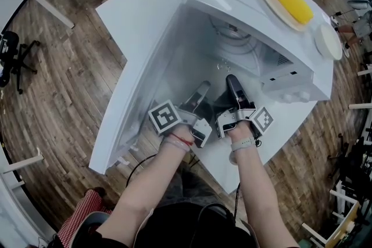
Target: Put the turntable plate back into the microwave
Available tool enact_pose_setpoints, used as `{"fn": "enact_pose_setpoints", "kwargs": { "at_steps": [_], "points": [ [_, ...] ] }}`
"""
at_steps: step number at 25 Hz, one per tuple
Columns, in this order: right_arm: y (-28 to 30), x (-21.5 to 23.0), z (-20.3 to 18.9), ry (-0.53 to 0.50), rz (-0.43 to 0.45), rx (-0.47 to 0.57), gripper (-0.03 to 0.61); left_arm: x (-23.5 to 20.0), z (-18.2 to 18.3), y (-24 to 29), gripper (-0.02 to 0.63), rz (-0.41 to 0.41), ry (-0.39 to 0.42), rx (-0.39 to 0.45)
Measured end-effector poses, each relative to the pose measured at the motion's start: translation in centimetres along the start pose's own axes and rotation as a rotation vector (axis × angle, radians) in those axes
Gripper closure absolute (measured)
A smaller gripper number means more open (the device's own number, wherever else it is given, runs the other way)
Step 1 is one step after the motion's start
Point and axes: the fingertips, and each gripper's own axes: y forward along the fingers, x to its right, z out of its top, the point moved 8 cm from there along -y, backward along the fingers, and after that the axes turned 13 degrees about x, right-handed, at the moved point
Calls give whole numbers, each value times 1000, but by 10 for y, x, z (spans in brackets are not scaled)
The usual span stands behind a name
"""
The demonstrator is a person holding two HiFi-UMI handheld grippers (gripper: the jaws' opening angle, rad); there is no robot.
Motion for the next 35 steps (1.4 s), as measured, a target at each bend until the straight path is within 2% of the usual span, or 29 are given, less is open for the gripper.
{"fn": "enact_pose_setpoints", "kwargs": {
  "at_steps": [3, 7, 14, 17, 19, 24, 31, 35],
  "points": [
    [-7, -2, -2, -19, -1, -25, 535, 8, -2, 2, 578, -24, -35, 7],
    [-18, -2, -4, 5, -9, -33, 535, 0, 2, 0, 578, 7, 24, -2],
    [-34, -1, -12, 30, -24, -68, 535, 1, 1, 1, 578, 6, 0, -1],
    [-36, 2, -16, 44, -38, -72, 535, -2, 3, 1, 578, 13, 31, -10],
    [-36, 2, -16, 40, -38, -74, 535, 2, 3, 2, 578, 0, 44, -13],
    [-36, 0, -15, 42, -19, -72, 537, 12, -3, 4, 578, -51, 9, -12],
    [-31, 0, -15, 35, -15, -93, 537, 13, -3, 2, 578, -64, 1, 3],
    [-32, -2, -16, 31, 8, -81, 537, 14, 0, -1, 578, -39, 82, -18]
  ]
}}
